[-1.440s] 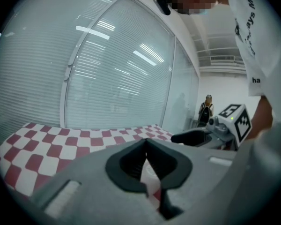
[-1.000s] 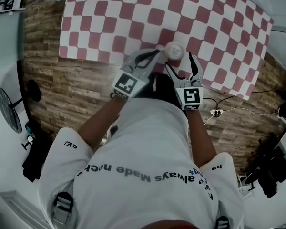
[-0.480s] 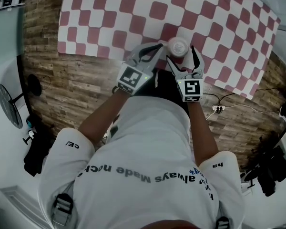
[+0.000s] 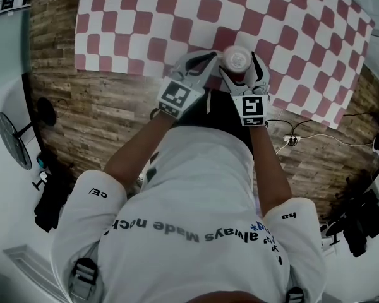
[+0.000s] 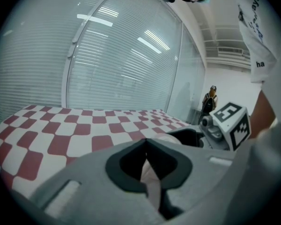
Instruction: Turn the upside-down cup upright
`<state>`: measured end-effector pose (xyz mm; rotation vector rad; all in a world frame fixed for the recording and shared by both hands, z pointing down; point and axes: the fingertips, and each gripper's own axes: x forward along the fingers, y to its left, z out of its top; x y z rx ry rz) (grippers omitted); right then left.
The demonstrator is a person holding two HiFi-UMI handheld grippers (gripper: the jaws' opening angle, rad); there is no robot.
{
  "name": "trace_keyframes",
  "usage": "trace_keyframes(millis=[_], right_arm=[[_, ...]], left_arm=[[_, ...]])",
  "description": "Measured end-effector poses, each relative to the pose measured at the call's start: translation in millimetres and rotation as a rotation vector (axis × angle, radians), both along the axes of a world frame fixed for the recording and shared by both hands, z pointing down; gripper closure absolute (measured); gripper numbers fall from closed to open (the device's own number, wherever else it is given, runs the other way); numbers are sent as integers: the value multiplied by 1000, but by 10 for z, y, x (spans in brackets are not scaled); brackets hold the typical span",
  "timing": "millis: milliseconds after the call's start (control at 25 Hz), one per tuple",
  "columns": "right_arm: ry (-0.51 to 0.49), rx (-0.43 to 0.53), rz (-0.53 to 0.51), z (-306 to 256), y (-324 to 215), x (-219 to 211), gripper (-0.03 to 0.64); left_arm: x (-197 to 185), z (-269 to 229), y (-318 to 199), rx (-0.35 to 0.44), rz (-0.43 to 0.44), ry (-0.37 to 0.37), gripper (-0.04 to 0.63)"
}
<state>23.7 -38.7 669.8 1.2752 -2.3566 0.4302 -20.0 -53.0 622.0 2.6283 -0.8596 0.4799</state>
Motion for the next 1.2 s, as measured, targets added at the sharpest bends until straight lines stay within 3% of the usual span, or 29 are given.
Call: trace_keyframes(millis=[1200], right_arm=[[-39, 4, -3, -145, -76, 3, 184]], left_arm=[[-34, -58, -63, 4, -3, -14, 591]])
